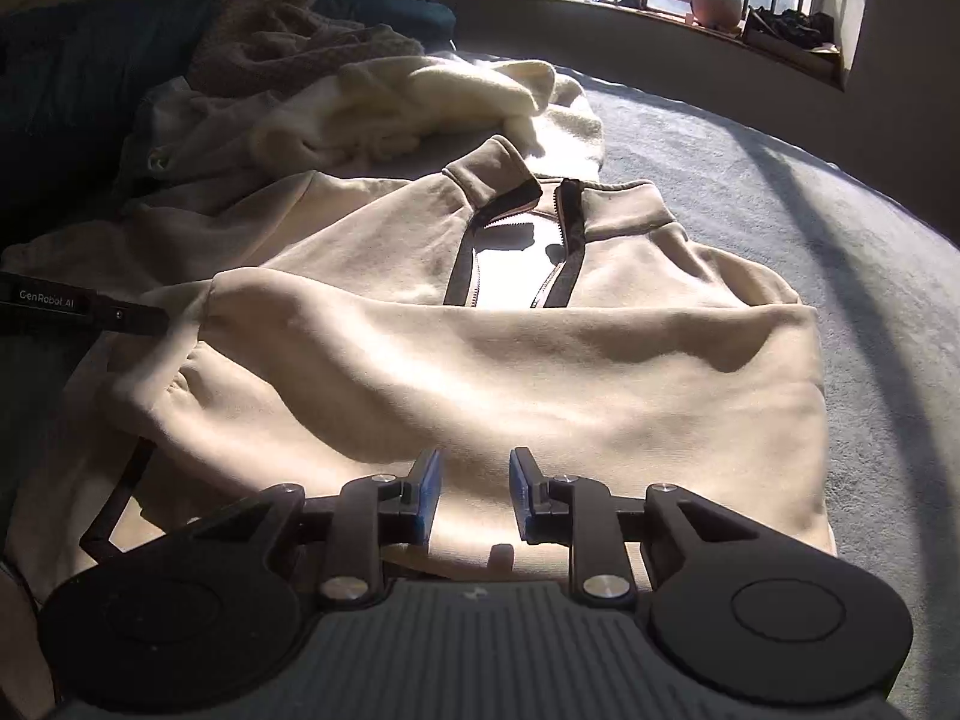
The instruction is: Fold clothes
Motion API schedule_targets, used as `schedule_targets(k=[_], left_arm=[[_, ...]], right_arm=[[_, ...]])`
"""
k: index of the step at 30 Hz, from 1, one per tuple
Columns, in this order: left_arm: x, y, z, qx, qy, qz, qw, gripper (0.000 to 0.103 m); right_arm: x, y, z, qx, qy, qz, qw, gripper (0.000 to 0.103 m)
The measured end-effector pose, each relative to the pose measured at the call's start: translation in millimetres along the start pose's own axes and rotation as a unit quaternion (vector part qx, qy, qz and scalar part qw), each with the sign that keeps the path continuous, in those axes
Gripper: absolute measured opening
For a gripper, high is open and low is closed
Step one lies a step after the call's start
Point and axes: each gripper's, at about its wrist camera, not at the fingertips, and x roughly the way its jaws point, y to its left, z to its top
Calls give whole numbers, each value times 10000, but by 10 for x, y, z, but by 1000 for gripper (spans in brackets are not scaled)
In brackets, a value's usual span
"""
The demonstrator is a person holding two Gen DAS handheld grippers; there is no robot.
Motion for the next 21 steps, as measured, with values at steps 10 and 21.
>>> schedule_targets(k=[10,21], left_arm=[[-526,-375,-101,1378,-1117,-269,9838,40],[-74,-722,-483,2039,287,-241,9783,40]], right_arm=[[-55,-618,30,715,-459,-463,9953,27],[398,-926,30,1167,-454,-781,9890,26]])
